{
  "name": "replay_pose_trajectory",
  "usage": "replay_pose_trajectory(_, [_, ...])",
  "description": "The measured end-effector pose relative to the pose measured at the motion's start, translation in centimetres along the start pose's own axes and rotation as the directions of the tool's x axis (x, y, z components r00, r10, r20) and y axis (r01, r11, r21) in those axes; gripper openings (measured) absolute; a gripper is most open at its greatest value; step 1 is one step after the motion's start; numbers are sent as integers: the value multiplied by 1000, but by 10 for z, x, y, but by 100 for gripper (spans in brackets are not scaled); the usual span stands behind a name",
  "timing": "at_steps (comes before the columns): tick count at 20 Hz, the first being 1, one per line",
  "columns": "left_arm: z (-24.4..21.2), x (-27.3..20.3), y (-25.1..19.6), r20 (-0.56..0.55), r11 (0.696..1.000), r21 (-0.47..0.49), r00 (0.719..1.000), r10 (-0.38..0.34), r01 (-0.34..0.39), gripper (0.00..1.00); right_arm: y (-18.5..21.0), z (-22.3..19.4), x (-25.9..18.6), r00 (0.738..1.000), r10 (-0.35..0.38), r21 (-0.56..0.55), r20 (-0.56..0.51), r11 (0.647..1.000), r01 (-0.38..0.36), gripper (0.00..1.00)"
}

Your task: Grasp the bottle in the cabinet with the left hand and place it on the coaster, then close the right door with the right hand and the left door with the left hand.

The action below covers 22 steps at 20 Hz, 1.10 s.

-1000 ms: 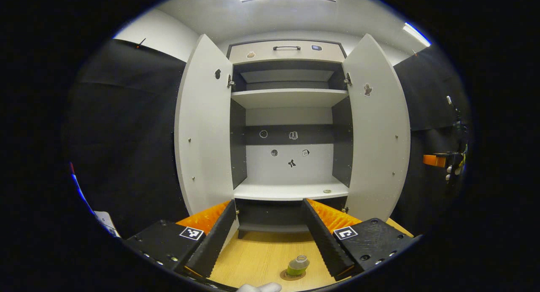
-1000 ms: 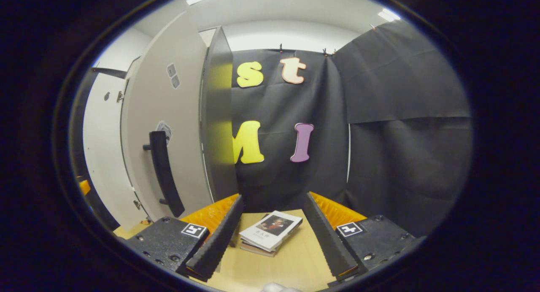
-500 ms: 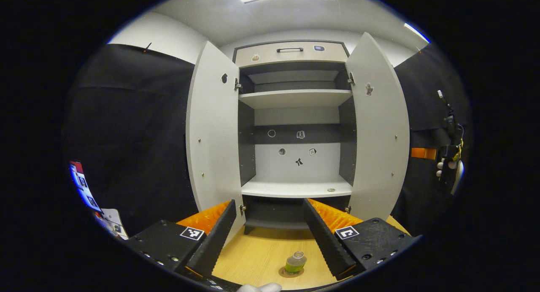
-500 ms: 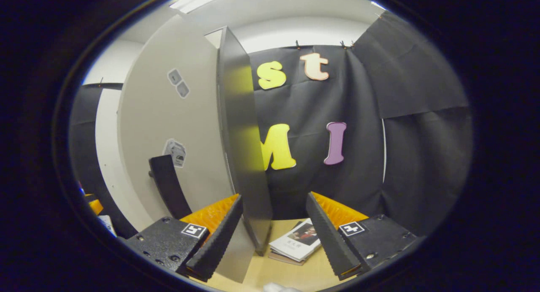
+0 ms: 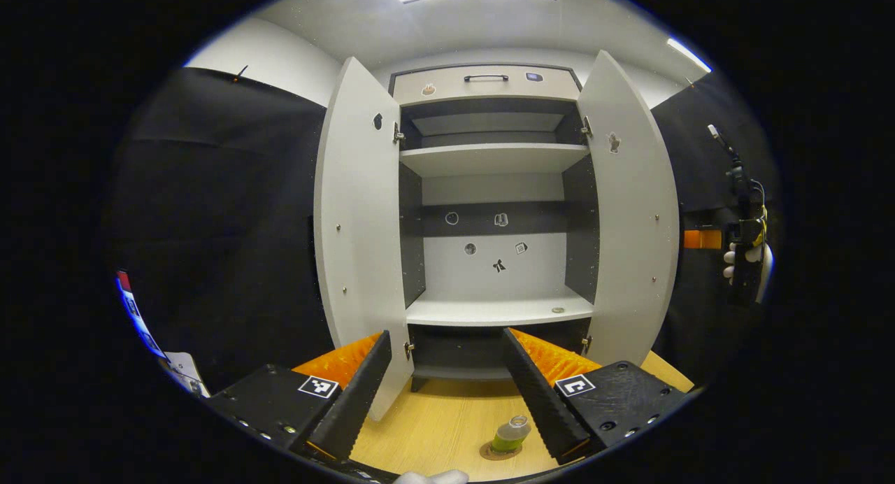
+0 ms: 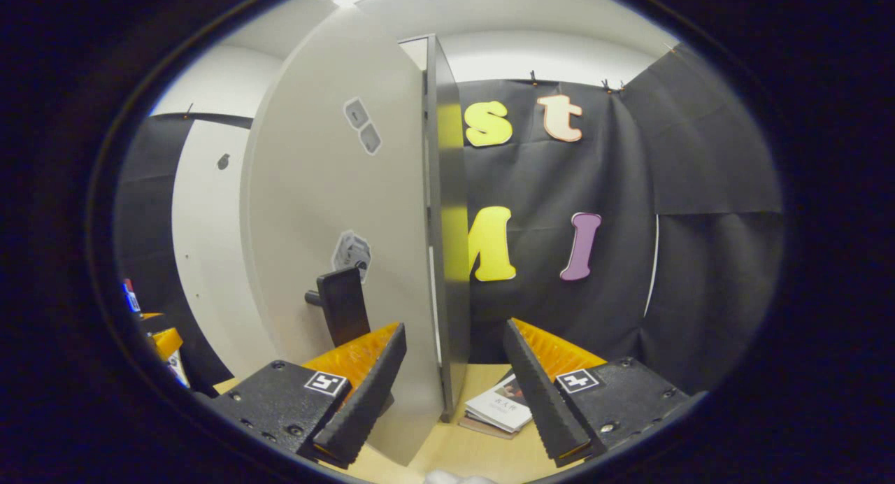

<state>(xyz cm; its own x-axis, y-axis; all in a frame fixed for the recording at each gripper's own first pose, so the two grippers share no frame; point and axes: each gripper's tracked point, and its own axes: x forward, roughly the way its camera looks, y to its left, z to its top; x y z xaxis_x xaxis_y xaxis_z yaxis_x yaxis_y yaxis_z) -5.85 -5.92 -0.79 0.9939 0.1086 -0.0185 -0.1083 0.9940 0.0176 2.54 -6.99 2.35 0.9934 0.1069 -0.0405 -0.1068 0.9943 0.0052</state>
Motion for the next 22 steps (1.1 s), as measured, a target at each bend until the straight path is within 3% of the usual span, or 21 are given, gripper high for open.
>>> replay_pose_trajectory(5, [-5, -2, 11, -12, 1000, -14, 1000, -19, 19, 96, 16, -2, 2, 1000, 7, -3, 8, 1000, -7, 94])
replay_pose_trajectory(11, [-8, -4, 34, -17, 1000, -18, 1000, 1, -1, 96, 36, -7, 5, 998, 68, -13, -6, 998, -68, 94])
replay_pose_trajectory(17, [-10, -3, 43, -22, 999, -32, 1000, 4, -4, 96, 72, -15, -4, 975, 215, 29, -46, 976, -214, 94])
replay_pose_trajectory(22, [-12, 0, 43, -26, 999, -46, 1000, -7, 6, 96, 71, -14, -4, 976, 215, 11, -43, 977, -215, 94])
